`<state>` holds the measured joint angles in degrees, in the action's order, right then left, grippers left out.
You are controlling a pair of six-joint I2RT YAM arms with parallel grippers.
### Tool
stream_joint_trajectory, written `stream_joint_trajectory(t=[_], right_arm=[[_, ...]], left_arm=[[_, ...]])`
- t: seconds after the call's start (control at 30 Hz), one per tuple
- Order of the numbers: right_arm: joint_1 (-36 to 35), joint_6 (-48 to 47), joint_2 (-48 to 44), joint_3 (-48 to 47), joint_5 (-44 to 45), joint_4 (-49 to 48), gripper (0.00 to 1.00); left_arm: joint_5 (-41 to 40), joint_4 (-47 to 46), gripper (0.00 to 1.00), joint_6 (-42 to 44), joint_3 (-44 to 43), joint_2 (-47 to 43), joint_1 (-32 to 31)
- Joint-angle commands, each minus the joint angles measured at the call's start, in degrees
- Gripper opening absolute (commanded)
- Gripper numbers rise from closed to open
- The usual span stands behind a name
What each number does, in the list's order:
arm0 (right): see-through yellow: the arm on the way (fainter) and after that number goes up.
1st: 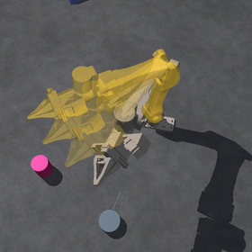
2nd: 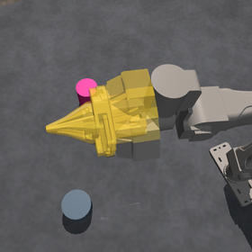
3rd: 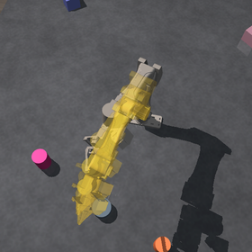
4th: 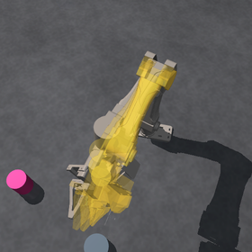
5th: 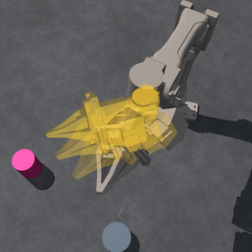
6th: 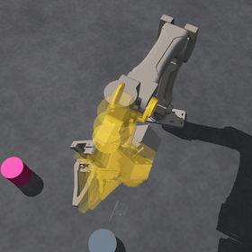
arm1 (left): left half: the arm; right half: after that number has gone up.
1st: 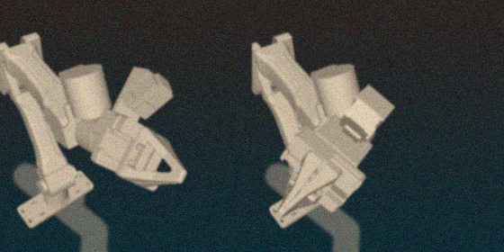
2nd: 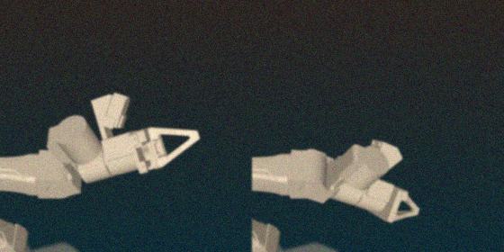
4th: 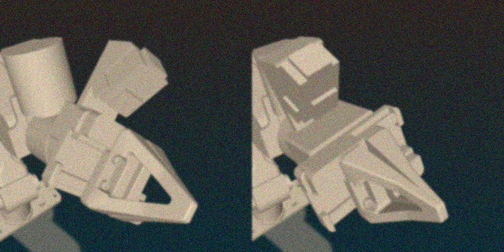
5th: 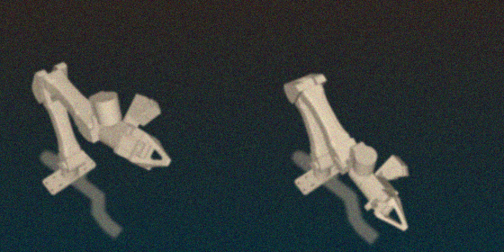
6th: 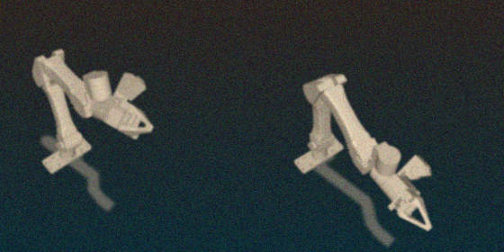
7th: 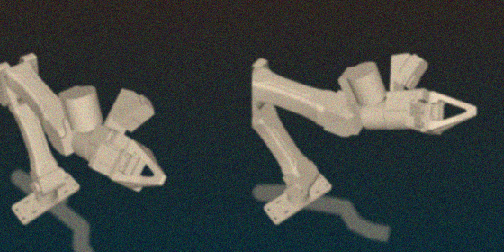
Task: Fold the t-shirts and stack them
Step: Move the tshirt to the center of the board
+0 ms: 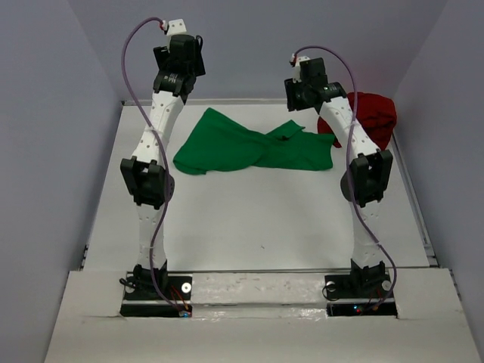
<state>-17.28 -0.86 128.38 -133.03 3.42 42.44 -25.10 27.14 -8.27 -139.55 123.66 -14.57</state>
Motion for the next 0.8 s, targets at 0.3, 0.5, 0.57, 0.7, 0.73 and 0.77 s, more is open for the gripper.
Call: stream_joint_trajectory(t=[0.3,0.5,0.57,0.7,0.73,0.77], right_arm=[[7.8,3.4,2.7,5.0,-5.4,-4.6,0.50],[7.8,4.4,5.3,7.2,-8.5,-6.1,0.52],[7.8,4.9,5.8,8.3,-9.1,-6.7,0.50],[7.8,6.0,7.3,9.9,-10.2,-8.2,0.48],[7.8,6.0,7.8,10.2,-10.1,-8.5,0.48],[7.8,6.0,8.1,10.2,-10.0,-8.7,0.47]], left_arm=[[9.7,0.1,0.86,-1.8,2.3,8.3,5.0],[10.5,-2.3,0.87,-1.8,5.3,5.9,4.9],[10.6,-2.2,0.87,-2.0,5.6,5.4,4.9],[10.8,-2.7,0.87,-2.3,7.1,3.9,4.6],[10.7,-3.1,0.87,-2.2,8.5,3.4,4.3],[10.5,-3.5,0.87,-2.0,9.1,2.4,4.1]])
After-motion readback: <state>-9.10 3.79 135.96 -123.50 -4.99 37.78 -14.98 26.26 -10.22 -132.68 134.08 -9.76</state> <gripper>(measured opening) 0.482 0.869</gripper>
